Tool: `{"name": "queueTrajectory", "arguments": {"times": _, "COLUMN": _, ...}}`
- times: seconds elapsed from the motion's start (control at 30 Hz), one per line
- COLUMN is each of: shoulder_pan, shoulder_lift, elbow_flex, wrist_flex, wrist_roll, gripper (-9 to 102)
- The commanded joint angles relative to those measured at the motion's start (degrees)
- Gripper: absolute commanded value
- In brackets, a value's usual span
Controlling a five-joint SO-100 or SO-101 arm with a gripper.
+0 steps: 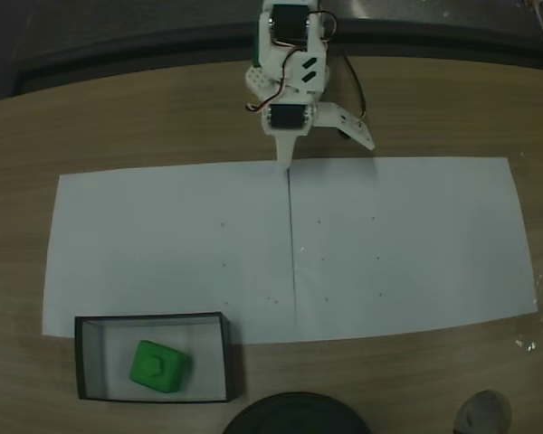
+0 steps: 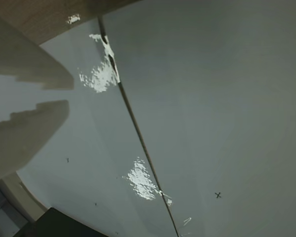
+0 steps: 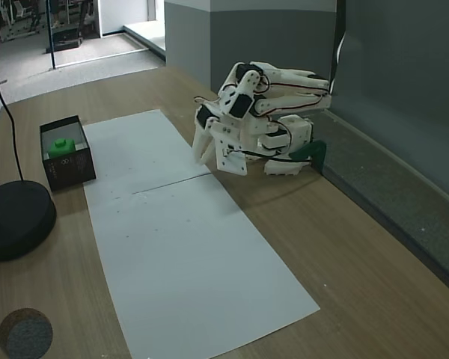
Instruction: Grab a green square and put it in the box.
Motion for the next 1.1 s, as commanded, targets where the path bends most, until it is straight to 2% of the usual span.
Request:
{"name": "queueTrajectory", "arguments": {"times": 0.0, "shoulder_pan": -0.3, "shoulder_lift": 0.3, "elbow_flex": -2.7, "wrist_flex": 0.3, "wrist_roll": 0.5, "gripper": 0}}
{"name": "queueTrajectory", "arguments": {"times": 0.23, "shoulder_pan": -0.8, "shoulder_lift": 5.8, "elbow_flex": -1.5, "wrist_flex": 0.9, "wrist_roll": 0.6, "gripper": 0}}
{"name": "queueTrajectory", "arguments": {"times": 0.37, "shoulder_pan": -0.9, "shoulder_lift": 15.6, "elbow_flex": 0.2, "wrist_flex": 6.2, "wrist_roll": 0.8, "gripper": 0}}
{"name": "queueTrajectory", "arguments": {"times": 1.07, "shoulder_pan": -1.6, "shoulder_lift": 14.5, "elbow_flex": -0.4, "wrist_flex": 6.4, "wrist_roll": 1.8, "gripper": 0}}
